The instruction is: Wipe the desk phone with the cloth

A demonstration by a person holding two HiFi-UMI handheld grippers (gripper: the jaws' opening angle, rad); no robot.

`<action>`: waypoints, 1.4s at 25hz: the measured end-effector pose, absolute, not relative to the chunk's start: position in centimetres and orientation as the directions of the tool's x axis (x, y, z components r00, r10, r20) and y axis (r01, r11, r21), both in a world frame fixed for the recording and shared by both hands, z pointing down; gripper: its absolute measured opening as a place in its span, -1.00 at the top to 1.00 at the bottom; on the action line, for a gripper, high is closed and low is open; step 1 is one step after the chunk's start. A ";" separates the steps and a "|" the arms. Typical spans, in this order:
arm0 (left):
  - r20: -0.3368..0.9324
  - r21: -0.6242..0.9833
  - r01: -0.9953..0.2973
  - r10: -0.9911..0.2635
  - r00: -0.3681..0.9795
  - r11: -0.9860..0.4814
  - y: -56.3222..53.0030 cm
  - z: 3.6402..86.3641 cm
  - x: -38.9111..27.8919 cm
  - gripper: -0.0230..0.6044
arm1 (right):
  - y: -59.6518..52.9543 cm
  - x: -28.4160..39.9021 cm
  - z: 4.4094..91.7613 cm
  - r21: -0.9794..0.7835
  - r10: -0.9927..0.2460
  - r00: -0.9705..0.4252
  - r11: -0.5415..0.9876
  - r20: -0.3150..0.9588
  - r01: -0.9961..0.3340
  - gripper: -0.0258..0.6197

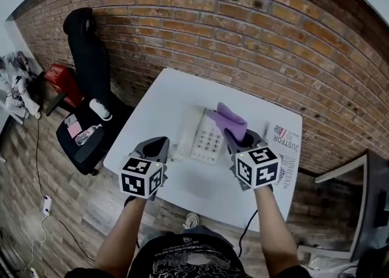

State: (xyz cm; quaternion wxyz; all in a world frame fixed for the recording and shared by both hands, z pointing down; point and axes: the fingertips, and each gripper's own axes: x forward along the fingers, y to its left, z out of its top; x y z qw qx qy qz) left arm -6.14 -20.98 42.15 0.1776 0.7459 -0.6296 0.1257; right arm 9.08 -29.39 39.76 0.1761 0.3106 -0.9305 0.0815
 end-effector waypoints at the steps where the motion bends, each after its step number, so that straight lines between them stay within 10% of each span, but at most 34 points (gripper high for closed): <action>1: 0.415 0.107 -0.984 -0.893 0.172 -0.140 -21.3 42.3 -6.3 0.92 | -30.2 8.9 40.0 -0.042 -0.545 -0.745 0.796 0.384 -0.604 0.79; 35: 0.477 0.169 -0.948 -0.820 0.317 -0.268 -23.7 46.8 -11.5 0.92 | -38.0 2.6 51.6 0.078 -0.542 -0.543 0.750 0.641 -0.657 0.78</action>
